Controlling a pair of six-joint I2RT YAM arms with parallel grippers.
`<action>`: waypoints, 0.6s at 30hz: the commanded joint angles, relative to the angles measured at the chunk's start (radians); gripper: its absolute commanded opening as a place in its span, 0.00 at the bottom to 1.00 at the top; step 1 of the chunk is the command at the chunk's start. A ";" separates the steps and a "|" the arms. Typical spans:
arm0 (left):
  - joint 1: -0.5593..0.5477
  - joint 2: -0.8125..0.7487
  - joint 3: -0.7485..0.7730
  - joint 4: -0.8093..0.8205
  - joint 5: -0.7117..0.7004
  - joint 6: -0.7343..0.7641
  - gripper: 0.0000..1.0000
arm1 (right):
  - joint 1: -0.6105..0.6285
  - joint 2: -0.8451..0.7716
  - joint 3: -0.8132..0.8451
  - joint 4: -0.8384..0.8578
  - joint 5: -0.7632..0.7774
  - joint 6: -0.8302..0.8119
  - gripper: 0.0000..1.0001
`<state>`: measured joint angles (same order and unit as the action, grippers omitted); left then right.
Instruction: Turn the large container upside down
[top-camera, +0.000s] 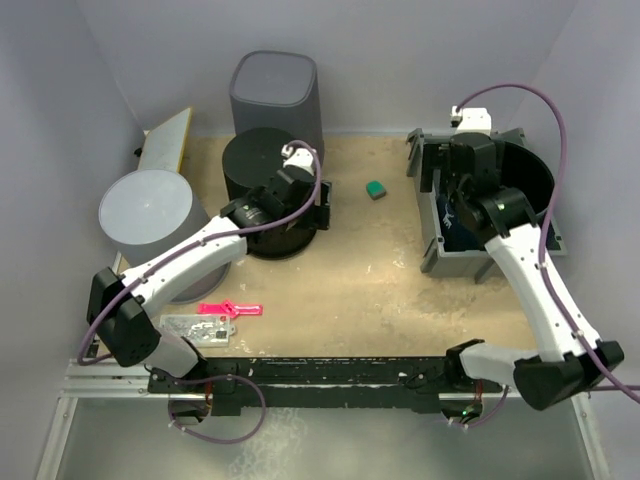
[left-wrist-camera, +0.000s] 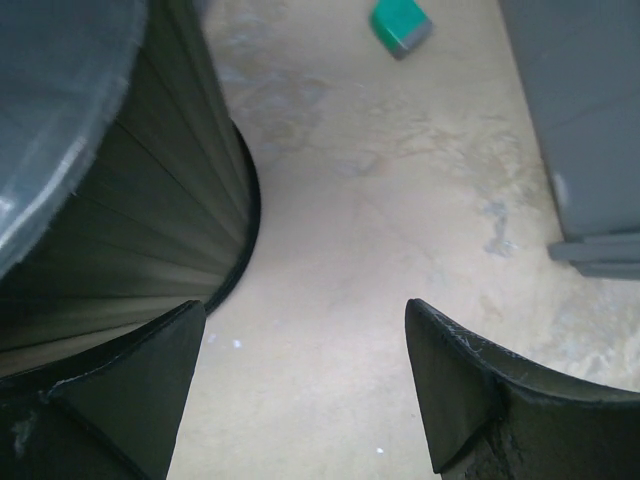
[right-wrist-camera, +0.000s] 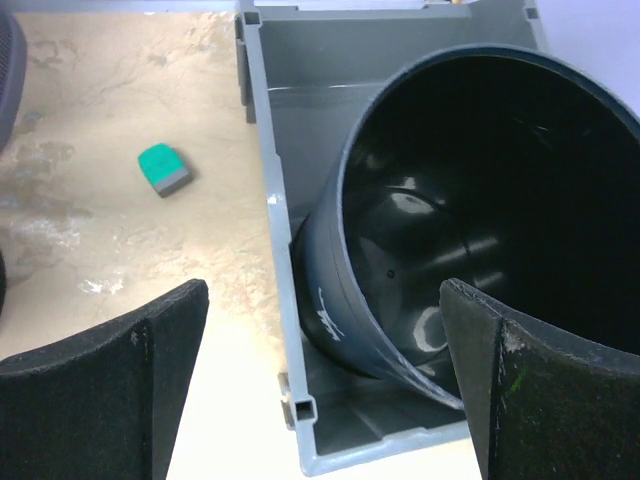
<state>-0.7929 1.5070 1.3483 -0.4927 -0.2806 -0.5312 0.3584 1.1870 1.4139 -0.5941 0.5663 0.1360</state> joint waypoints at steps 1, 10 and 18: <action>0.062 -0.080 -0.019 -0.006 -0.061 -0.014 0.79 | -0.065 0.071 0.090 -0.052 -0.121 0.032 1.00; 0.120 -0.122 -0.037 -0.039 -0.112 -0.040 0.79 | -0.174 0.122 0.033 -0.004 -0.218 0.054 0.70; 0.156 -0.151 -0.050 -0.012 0.017 -0.047 0.79 | -0.184 0.161 0.030 0.002 -0.291 0.047 0.45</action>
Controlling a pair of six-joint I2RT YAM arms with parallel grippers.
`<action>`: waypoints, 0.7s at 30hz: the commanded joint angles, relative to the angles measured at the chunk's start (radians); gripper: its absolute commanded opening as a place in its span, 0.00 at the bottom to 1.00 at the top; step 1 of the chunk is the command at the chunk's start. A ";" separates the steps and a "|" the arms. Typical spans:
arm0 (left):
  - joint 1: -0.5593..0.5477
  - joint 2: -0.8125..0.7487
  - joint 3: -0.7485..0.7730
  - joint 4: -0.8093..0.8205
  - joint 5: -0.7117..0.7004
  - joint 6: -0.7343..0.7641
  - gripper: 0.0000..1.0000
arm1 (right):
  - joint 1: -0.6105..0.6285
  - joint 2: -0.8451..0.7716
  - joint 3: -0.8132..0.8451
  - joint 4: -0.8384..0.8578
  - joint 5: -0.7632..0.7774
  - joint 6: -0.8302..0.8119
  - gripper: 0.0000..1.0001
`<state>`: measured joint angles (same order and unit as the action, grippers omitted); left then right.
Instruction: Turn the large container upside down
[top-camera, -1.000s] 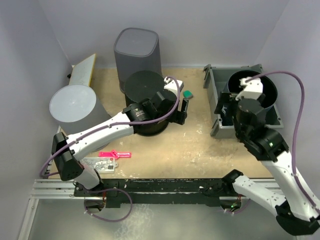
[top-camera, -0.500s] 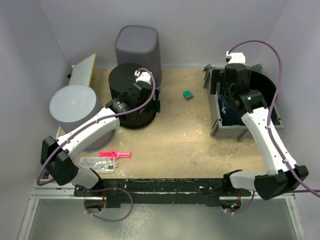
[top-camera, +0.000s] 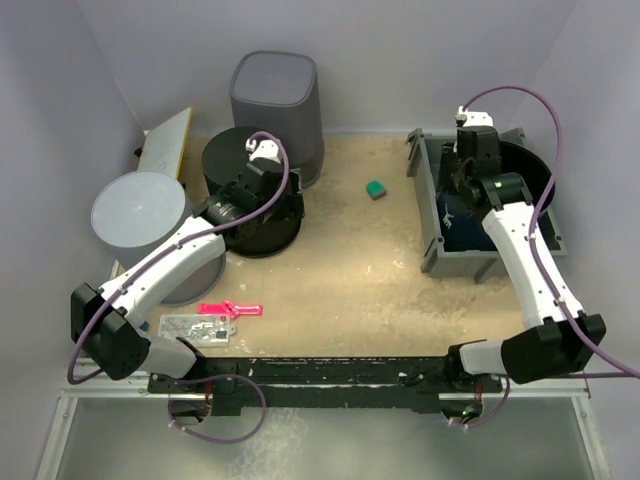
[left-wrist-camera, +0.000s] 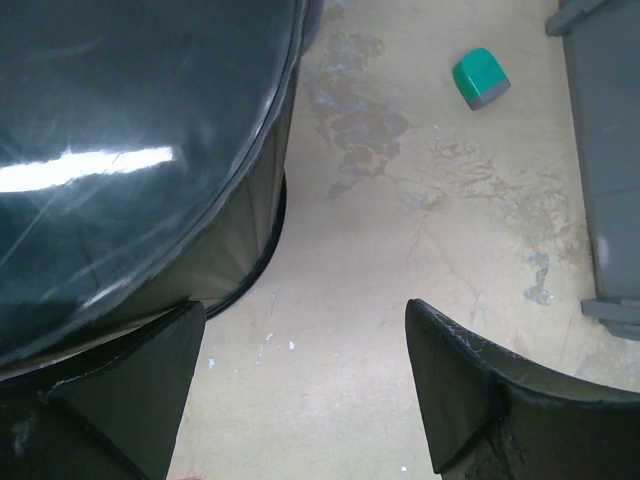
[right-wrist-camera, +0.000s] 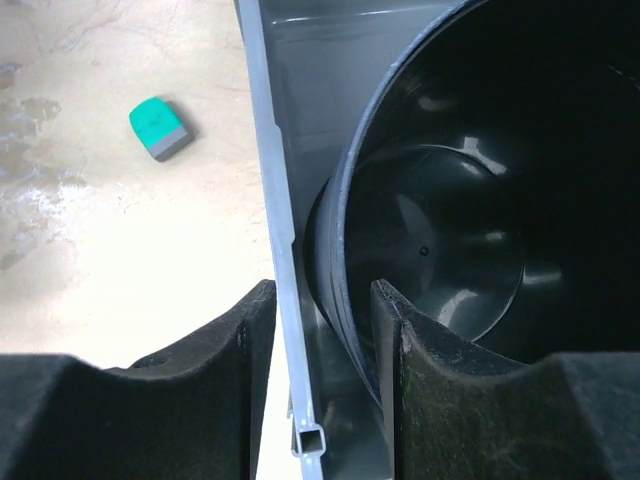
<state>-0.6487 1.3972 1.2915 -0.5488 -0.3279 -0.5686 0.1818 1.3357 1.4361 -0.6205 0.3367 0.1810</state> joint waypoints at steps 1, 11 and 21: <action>0.012 -0.049 0.015 0.046 0.097 -0.007 0.78 | -0.007 0.017 0.017 0.022 -0.064 -0.001 0.42; 0.006 -0.198 0.099 0.038 0.212 -0.031 0.78 | -0.007 -0.035 0.117 -0.058 0.010 0.002 0.00; 0.000 -0.239 0.150 0.064 0.241 -0.063 0.78 | -0.005 -0.218 0.280 -0.007 0.016 0.009 0.00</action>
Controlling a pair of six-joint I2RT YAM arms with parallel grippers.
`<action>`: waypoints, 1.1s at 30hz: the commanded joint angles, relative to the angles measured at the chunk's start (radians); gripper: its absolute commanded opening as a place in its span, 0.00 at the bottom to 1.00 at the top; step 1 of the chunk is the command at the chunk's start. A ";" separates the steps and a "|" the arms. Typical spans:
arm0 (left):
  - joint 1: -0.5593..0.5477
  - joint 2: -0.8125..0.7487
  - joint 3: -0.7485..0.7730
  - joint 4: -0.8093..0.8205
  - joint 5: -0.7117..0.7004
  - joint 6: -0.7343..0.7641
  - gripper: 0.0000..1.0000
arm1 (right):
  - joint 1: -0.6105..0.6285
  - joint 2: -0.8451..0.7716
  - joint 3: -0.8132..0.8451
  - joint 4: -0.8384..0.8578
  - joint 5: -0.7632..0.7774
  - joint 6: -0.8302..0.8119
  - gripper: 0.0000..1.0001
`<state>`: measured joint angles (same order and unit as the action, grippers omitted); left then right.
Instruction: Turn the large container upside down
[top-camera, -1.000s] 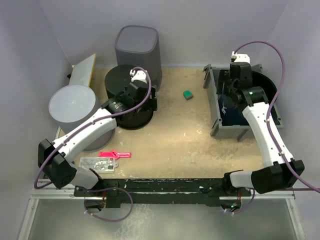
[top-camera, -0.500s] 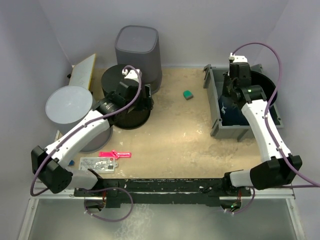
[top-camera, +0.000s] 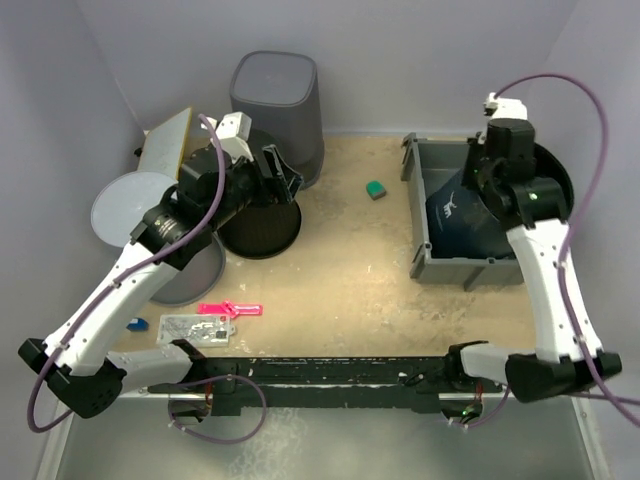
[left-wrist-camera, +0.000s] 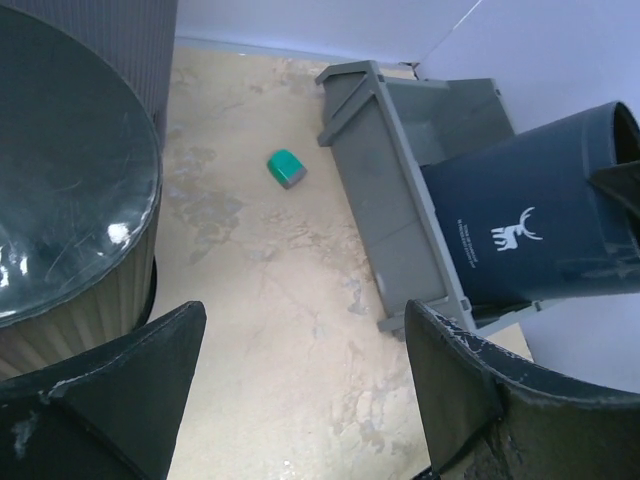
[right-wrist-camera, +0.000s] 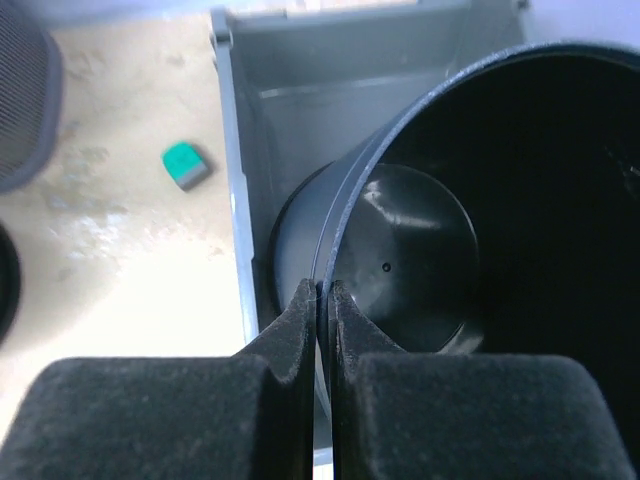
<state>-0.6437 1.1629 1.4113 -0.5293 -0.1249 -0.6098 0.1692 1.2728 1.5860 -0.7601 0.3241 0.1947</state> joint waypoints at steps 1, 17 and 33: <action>-0.005 -0.001 0.031 0.047 0.041 -0.021 0.78 | 0.007 -0.187 0.130 0.152 0.014 -0.008 0.00; -0.006 0.009 0.000 0.068 0.067 -0.025 0.78 | 0.007 -0.372 0.159 0.367 -0.334 -0.039 0.00; -0.007 -0.063 -0.152 0.263 0.282 -0.202 0.79 | 0.008 -0.367 0.110 0.518 -0.598 0.097 0.00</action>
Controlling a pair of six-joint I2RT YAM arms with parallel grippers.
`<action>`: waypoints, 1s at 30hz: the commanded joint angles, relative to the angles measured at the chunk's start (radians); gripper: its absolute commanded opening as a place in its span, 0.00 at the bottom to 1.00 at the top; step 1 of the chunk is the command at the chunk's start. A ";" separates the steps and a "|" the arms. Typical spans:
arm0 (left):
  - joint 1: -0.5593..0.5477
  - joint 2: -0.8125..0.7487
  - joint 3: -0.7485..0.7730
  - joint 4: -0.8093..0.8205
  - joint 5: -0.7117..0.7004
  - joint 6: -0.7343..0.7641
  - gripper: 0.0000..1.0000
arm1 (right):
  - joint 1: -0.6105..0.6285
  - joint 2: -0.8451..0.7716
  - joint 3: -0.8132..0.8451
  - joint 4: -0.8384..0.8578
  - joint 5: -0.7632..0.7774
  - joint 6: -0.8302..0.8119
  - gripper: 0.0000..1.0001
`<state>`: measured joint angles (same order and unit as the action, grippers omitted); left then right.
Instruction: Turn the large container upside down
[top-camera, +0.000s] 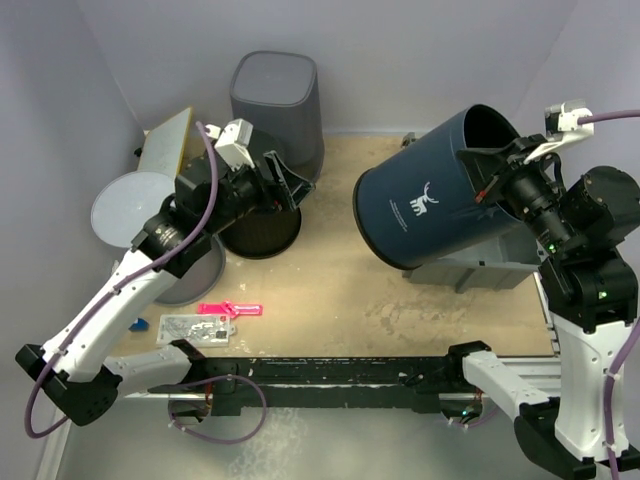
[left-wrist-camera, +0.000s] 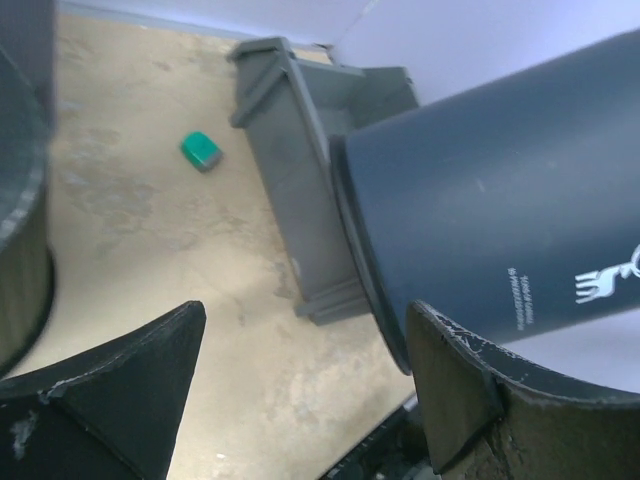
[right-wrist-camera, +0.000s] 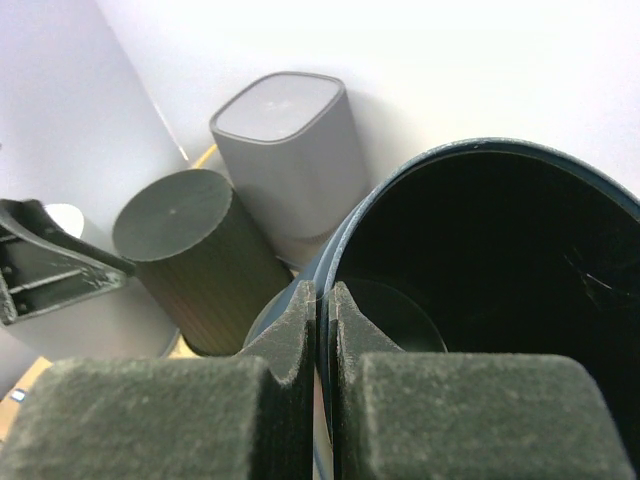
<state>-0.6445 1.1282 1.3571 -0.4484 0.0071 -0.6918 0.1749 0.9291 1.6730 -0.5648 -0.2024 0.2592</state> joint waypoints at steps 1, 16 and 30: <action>-0.007 -0.036 -0.142 0.240 0.184 -0.160 0.79 | 0.002 -0.023 0.014 0.334 -0.081 0.041 0.00; -0.029 -0.061 -0.413 0.627 0.319 -0.387 0.79 | 0.002 0.023 -0.052 0.494 -0.209 0.184 0.00; -0.102 -0.033 -0.575 0.919 0.192 -0.422 0.78 | 0.002 0.023 -0.070 0.510 -0.219 0.199 0.00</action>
<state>-0.7227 1.0866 0.8040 0.2993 0.2478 -1.1011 0.1761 0.9886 1.5620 -0.3305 -0.4110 0.4541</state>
